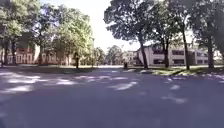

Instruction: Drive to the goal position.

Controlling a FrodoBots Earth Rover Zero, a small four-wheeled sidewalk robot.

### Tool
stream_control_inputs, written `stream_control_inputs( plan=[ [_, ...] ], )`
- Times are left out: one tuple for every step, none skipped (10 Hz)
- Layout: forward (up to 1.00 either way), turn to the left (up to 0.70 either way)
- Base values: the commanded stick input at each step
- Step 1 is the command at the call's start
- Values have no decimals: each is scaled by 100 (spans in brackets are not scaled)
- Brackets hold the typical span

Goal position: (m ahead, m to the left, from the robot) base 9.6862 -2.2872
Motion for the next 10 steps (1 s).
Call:
stream_control_inputs(
  plan=[
    [45,0],
    [45,0],
    [45,0],
    [45,0],
    [45,0],
    [45,0],
    [45,0],
    [45,0],
    [45,0],
    [45,0]
  ],
)
